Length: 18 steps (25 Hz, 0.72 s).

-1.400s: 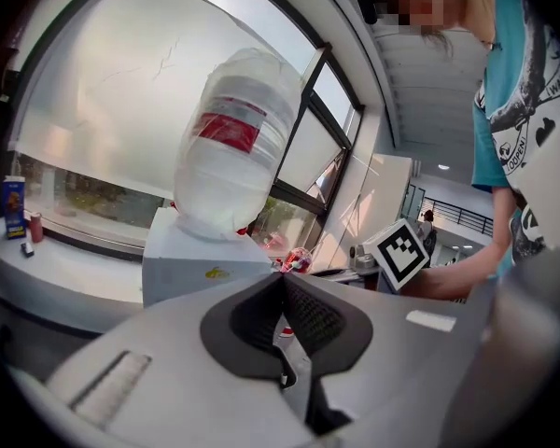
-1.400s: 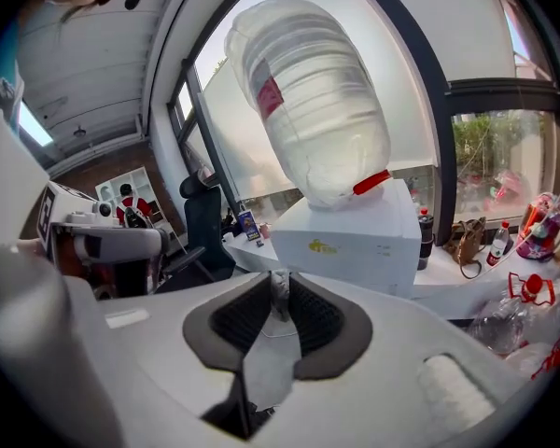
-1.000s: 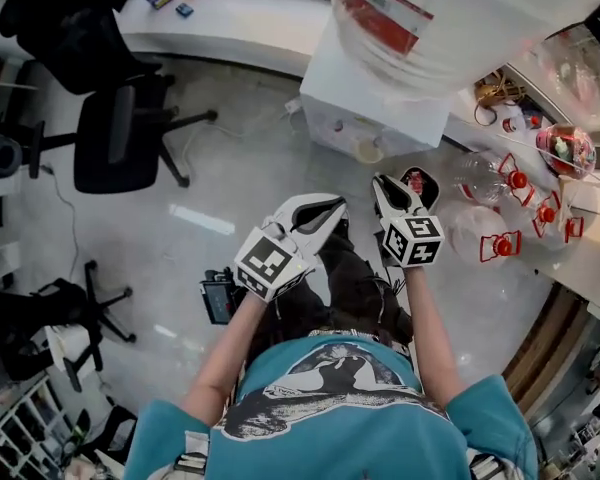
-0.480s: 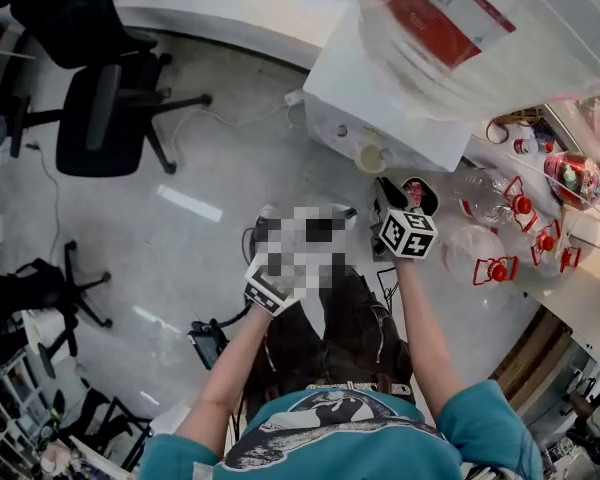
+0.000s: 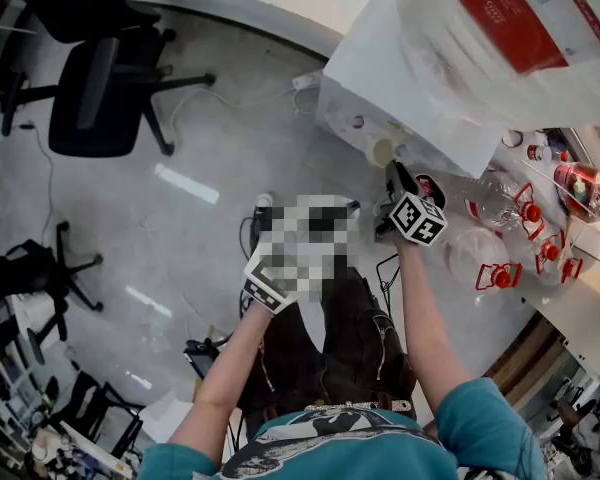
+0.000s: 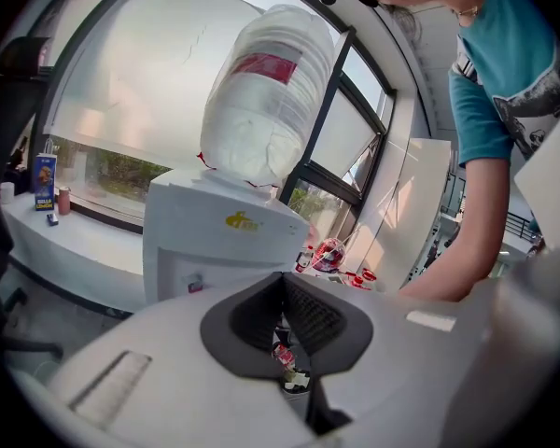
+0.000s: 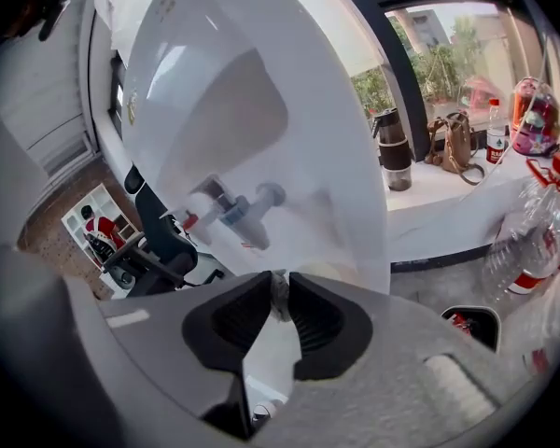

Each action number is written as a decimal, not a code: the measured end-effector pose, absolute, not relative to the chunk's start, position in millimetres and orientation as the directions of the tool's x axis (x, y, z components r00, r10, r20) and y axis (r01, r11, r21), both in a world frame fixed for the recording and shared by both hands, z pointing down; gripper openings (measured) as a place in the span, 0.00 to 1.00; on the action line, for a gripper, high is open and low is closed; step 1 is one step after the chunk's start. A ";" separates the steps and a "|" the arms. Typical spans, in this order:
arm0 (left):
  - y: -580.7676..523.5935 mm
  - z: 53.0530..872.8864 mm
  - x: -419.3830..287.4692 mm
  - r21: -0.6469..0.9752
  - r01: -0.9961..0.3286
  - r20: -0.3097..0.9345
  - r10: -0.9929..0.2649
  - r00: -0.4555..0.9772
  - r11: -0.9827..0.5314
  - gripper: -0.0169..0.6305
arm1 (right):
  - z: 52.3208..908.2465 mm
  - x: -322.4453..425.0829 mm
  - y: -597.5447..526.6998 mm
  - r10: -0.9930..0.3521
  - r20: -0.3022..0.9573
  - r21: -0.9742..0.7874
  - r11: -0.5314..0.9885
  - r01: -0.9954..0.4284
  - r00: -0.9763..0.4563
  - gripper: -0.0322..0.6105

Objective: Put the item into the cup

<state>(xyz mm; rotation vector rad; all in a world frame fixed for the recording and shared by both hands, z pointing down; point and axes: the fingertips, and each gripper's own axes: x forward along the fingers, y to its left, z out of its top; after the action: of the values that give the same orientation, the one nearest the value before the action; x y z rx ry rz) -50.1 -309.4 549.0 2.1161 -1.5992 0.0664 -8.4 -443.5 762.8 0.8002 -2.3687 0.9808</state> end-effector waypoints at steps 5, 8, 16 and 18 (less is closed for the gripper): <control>-309.0 554.9 -49.3 0.356 -0.913 0.318 -0.892 0.321 -0.202 0.03 | 779.6 -13.7 -448.9 -0.342 0.606 -0.474 0.569 -0.671 -0.718 0.15; -308.9 560.6 -45.0 0.369 -0.908 0.322 -0.888 0.327 -0.201 0.03 | 787.8 -14.2 -451.5 -0.345 0.612 -0.471 0.563 -0.679 -0.711 0.15; -306.4 570.5 -35.3 0.388 -0.895 0.339 -0.869 0.360 -0.219 0.03 | 797.9 -17.1 -458.5 -0.355 0.616 -0.487 0.529 -0.695 -0.703 0.15; -306.6 570.9 -34.0 0.389 -0.894 0.339 -0.867 0.365 -0.225 0.03 | 798.7 -18.6 -459.2 -0.350 0.614 -0.498 0.524 -0.691 -0.708 0.17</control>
<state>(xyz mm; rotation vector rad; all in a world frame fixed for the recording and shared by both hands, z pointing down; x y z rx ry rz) -34.0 -306.6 570.9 2.1114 -1.5195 0.0669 -18.6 -459.2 798.7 0.8508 -2.3256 1.0417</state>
